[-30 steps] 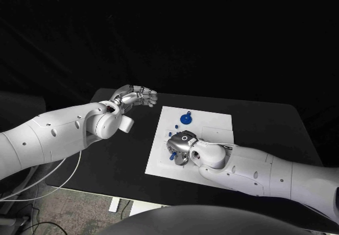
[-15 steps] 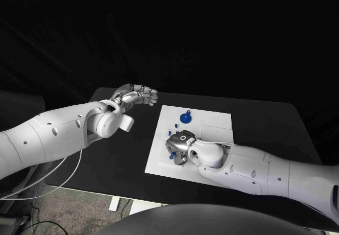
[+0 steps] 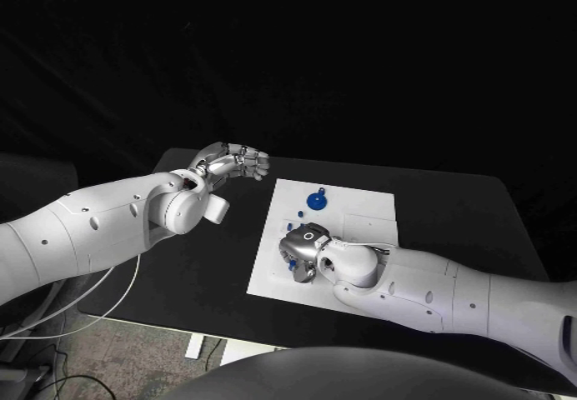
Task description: Assemble the parts on the task board
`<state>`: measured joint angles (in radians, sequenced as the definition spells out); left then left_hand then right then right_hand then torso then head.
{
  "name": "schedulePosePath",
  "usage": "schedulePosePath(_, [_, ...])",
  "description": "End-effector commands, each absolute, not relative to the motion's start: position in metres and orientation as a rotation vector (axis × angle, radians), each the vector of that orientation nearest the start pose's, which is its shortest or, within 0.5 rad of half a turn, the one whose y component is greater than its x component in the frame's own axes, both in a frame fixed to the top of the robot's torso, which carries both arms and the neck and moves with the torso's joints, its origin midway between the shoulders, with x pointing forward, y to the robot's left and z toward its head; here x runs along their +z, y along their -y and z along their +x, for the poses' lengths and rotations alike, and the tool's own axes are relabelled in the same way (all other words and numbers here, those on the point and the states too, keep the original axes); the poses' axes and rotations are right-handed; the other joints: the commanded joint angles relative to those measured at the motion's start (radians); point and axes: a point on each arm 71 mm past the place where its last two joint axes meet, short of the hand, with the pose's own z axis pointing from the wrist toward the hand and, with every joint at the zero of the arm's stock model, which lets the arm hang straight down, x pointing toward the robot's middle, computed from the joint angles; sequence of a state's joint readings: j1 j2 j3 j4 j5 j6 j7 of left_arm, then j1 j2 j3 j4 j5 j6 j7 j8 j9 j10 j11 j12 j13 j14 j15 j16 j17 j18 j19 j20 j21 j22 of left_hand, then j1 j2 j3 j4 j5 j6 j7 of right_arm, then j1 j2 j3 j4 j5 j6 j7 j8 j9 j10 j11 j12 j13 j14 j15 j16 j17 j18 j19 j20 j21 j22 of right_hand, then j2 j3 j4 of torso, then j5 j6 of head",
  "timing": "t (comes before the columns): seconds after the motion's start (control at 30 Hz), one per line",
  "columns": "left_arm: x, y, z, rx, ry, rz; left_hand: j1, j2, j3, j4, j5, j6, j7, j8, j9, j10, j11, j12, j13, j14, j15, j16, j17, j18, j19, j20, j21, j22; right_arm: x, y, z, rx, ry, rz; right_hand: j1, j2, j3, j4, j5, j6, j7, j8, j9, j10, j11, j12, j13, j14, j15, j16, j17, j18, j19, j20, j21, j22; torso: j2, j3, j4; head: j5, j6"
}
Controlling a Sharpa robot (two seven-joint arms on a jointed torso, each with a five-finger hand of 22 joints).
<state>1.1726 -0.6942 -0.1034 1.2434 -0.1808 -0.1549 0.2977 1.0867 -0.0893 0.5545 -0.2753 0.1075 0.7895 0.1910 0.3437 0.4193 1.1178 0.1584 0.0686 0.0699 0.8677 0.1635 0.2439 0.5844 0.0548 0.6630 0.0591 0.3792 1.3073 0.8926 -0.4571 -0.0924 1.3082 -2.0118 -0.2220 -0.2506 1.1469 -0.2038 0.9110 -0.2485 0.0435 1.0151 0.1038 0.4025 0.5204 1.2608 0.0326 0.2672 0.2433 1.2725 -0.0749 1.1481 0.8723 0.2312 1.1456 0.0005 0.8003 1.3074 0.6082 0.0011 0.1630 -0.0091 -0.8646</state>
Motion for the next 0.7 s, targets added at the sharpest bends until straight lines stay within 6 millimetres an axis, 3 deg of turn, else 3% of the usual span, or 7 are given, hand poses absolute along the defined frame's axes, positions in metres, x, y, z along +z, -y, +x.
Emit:
schedulePosePath(0.03, [-0.2346, -0.2052, 0.5191, -1.431, -1.670, -0.972, -0.004, 0.001, 0.001, 0.000, 0.005, -0.006, -0.002, 0.004, 0.000, -0.006, 0.000, 0.003, 0.000, 0.004, 0.002, -0.006, -0.002, 0.014, -0.001, 0.006, -0.007, 0.019, -0.3504, 0.0565, 0.4083, 0.554, -1.801, -0.653, 0.004, -0.005, 0.011, 0.002, 0.006, -0.013, 0.009, -0.010, -0.002, -0.018, 0.006, -0.010, 0.100, -0.003, 0.002, -0.007, 0.001, 0.031, -0.004, 0.000, -0.001, 0.019, 0.000, -0.0003, -0.0008, 0.001, 0.000])
schedulePosePath(0.1, [-0.2346, -0.2055, 0.5190, -1.431, -1.671, -0.973, -0.004, 0.001, 0.001, 0.000, 0.005, -0.007, -0.002, 0.004, 0.000, -0.006, 0.000, 0.003, 0.000, 0.004, 0.002, -0.006, -0.002, 0.014, -0.001, 0.006, -0.007, 0.019, -0.3505, 0.0586, 0.4096, 0.556, -1.798, -0.640, -0.018, -0.041, 0.003, 0.009, 0.012, -0.047, 0.024, -0.033, -0.012, -0.055, 0.021, -0.036, 0.092, -0.002, 0.017, -0.009, 0.000, 0.031, -0.004, 0.003, -0.001, 0.019, 0.000, -0.0001, -0.0017, 0.001, -0.001])
schedulePosePath(0.23, [-0.2346, -0.2056, 0.5189, -1.431, -1.673, -0.973, -0.005, 0.001, 0.000, -0.001, 0.005, -0.007, -0.002, 0.004, 0.000, -0.006, 0.000, 0.003, 0.000, 0.004, 0.002, -0.006, -0.002, 0.014, -0.001, 0.006, -0.007, 0.019, -0.3498, 0.0591, 0.4102, 0.578, -1.796, -0.610, -0.041, -0.077, -0.023, 0.024, 0.012, -0.076, 0.040, -0.057, -0.023, -0.086, 0.035, -0.063, 0.087, -0.001, 0.030, -0.008, 0.002, 0.031, -0.001, 0.003, 0.001, 0.020, 0.000, 0.0008, -0.0018, 0.002, -0.001])
schedulePosePath(0.47, [-0.2347, -0.2057, 0.5189, -1.430, -1.673, -0.974, -0.005, 0.000, 0.000, -0.001, 0.005, -0.007, -0.002, 0.004, 0.000, -0.006, 0.000, 0.003, 0.000, 0.004, 0.002, -0.006, -0.002, 0.014, -0.001, 0.006, -0.008, 0.019, -0.3469, 0.0593, 0.4108, 0.611, -1.770, -0.565, -0.077, -0.092, -0.128, 0.002, 0.013, -0.146, 0.072, -0.102, -0.050, -0.155, 0.066, -0.121, 0.058, -0.004, 0.060, -0.004, 0.006, 0.031, -0.007, 0.003, -0.001, 0.020, 0.000, 0.0024, -0.0023, -0.001, -0.001])
schedulePosePath(0.7, [-0.2348, -0.2064, 0.5190, -1.429, -1.673, -0.974, -0.005, 0.000, 0.000, -0.001, 0.005, -0.008, -0.002, 0.004, 0.000, -0.006, 0.000, 0.003, 0.000, 0.004, 0.002, -0.006, -0.002, 0.013, -0.001, 0.006, -0.008, 0.019, -0.3428, 0.0613, 0.4094, 0.643, -1.745, -0.525, -0.084, -0.094, -0.160, -0.004, 0.014, -0.164, 0.081, -0.112, -0.060, -0.177, 0.077, -0.142, 0.040, -0.008, 0.070, -0.005, 0.007, 0.031, -0.011, 0.005, -0.005, 0.018, 0.000, 0.0024, -0.0018, -0.003, -0.001])
